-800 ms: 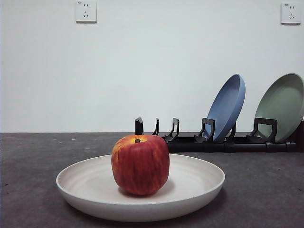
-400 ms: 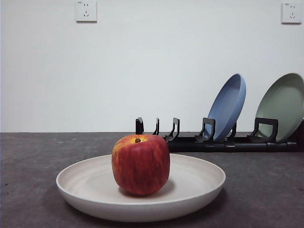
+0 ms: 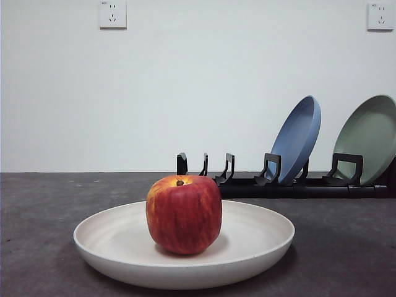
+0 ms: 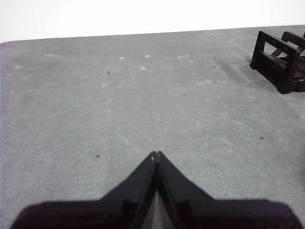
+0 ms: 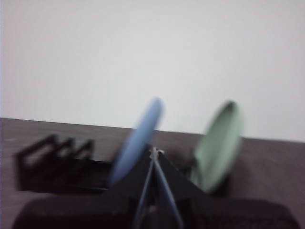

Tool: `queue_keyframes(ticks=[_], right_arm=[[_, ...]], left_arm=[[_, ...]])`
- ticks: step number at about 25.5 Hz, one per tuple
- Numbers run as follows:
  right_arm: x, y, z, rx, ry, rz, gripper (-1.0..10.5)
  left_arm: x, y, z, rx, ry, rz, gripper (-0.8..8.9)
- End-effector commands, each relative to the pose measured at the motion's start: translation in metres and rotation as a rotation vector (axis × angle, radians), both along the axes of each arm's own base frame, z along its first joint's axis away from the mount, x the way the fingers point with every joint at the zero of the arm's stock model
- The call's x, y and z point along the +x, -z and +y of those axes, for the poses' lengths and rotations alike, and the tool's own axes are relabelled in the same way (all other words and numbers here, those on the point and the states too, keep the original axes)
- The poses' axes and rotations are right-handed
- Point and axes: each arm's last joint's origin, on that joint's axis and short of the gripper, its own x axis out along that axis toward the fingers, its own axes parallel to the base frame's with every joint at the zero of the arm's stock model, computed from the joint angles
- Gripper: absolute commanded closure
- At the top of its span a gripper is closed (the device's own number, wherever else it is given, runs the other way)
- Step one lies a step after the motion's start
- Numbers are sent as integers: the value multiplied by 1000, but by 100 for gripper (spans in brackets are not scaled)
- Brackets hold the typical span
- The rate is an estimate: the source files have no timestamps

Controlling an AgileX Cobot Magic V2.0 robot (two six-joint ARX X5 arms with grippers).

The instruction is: Take the yellow plate from the plate rack,put the plate on the table,take the apple from the table,put the apple in the plate

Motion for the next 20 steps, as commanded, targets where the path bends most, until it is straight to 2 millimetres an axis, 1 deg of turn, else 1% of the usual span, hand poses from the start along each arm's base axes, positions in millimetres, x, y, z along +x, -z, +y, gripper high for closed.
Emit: queue_keyframes(ticks=[1, 4, 12, 16, 20], right_arm=[[0, 15, -3, 35, 70, 71, 946], [-1, 23, -5, 44, 152, 158, 946], [-8, 42, -8, 71, 261, 340, 946], [-8, 41, -9, 98, 306, 323, 946], [-8, 41, -9, 108, 308, 323, 946]], left_arm=[[0, 3, 0, 9, 2, 3, 817], [0, 3, 0, 9, 2, 3, 817], [0, 3, 0, 9, 2, 3, 817], [0, 2, 0, 9, 2, 2, 817], [0, 3, 0, 9, 2, 3, 817]])
